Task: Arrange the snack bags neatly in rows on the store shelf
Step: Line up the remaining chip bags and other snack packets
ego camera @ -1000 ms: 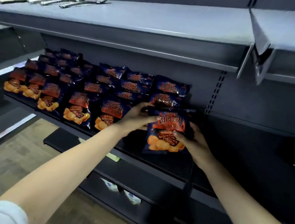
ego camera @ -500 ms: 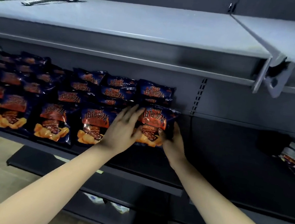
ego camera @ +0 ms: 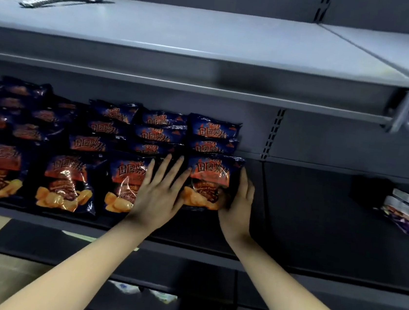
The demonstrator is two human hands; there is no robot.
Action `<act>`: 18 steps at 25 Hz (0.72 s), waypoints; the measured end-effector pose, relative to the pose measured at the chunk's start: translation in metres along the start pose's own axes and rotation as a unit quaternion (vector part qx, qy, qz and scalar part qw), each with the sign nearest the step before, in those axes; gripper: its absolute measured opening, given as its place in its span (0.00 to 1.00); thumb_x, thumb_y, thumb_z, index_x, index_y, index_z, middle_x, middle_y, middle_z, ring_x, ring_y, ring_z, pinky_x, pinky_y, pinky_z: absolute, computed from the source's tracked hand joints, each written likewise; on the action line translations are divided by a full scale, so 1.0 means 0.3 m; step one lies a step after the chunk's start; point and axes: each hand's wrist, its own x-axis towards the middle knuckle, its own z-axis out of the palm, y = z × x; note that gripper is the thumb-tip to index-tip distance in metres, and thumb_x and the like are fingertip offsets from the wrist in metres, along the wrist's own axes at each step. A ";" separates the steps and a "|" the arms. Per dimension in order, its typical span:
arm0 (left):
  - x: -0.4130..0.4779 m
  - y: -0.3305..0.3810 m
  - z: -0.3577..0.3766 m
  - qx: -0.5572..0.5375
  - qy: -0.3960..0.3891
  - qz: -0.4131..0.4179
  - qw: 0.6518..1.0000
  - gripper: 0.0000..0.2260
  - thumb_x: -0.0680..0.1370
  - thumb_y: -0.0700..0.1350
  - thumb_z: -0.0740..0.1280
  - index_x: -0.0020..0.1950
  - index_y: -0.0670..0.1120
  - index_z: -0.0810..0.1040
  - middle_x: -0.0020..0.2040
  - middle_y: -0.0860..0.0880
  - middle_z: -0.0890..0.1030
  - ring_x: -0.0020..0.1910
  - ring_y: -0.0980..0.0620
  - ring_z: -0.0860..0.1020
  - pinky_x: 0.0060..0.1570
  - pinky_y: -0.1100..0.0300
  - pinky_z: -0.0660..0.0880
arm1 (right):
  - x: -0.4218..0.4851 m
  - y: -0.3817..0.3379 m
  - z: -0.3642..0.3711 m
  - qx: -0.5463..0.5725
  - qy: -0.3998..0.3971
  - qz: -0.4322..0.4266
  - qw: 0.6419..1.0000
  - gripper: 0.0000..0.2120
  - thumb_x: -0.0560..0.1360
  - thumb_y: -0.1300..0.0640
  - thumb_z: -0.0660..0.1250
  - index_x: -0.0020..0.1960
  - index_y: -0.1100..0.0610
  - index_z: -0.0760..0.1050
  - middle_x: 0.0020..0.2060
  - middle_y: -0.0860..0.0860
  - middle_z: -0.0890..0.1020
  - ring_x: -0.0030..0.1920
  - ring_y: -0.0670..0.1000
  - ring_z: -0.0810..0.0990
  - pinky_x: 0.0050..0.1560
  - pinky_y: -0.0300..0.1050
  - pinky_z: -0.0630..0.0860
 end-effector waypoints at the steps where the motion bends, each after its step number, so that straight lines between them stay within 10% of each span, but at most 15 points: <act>1: 0.001 -0.006 0.009 -0.002 -0.002 0.002 1.000 0.26 0.76 0.54 0.54 0.72 0.46 0.63 0.75 0.43 0.61 0.74 0.41 0.56 0.72 0.42 0.49 | -0.013 0.002 0.007 -0.025 0.004 -0.024 0.999 0.38 0.75 0.63 0.65 0.75 0.46 0.47 0.73 0.54 0.55 0.73 0.47 0.51 0.73 0.51 0.55; 6: 0.002 -0.013 0.036 -0.011 0.019 0.019 1.000 0.26 0.77 0.55 0.56 0.73 0.47 0.63 0.74 0.44 0.63 0.75 0.42 0.54 0.72 0.42 0.51 | -0.039 0.042 0.034 -0.305 -0.050 -0.210 0.927 0.31 0.75 0.44 0.60 0.75 0.40 0.51 0.76 0.52 0.45 0.75 0.60 0.42 0.71 0.64 0.47; 18: -0.006 -0.027 0.080 -0.049 0.054 0.049 0.996 0.26 0.78 0.57 0.56 0.73 0.46 0.64 0.73 0.45 0.66 0.75 0.42 0.54 0.73 0.43 0.48 | -0.039 0.017 0.046 -0.401 -0.153 -0.137 0.893 0.31 0.77 0.40 0.53 0.70 0.30 0.36 0.72 0.41 0.28 0.73 0.55 0.28 0.71 0.57 0.40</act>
